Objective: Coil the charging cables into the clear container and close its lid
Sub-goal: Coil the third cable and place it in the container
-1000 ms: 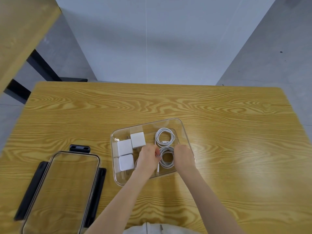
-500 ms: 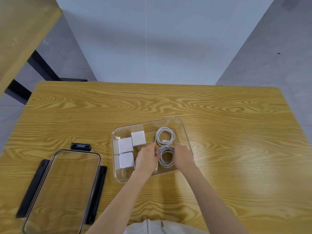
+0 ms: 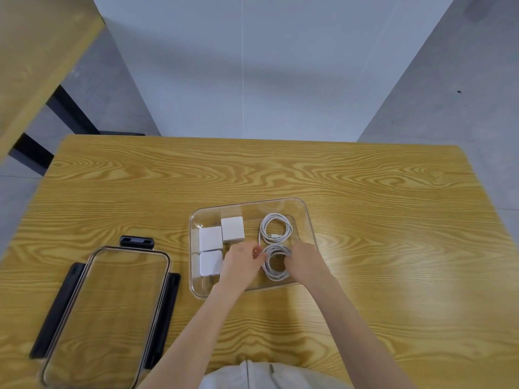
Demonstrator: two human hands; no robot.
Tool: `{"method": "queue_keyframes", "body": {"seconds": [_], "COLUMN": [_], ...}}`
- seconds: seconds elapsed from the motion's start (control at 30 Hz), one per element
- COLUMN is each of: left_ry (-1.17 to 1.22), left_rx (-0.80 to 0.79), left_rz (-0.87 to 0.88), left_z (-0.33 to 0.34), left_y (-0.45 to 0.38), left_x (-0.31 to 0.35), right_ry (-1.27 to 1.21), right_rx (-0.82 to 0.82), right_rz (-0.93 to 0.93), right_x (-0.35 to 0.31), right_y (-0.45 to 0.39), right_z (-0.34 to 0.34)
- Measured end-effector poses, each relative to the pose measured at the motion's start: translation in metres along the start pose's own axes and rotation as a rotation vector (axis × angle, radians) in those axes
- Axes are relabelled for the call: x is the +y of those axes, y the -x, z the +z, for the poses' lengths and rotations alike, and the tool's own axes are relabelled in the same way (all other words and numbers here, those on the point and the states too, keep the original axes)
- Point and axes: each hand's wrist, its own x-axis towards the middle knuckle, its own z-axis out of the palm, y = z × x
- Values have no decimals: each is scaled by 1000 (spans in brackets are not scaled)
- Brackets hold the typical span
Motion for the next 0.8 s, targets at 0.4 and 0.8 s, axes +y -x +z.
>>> {"method": "queue_keyframes", "body": {"seconds": [0.4,0.8], "left_ry": [42,193], "left_rx": [-9,326], "left_rz": [26,-35], "left_z": [-30,-117], "left_y": [20,78], "left_x": [2,-53], "right_ry": [-76,-519], "right_rx": [221,62], "right_rz": [-128,-622], "right_x": [3,-89], "right_y": [15,53], "right_z": [-12,14]}}
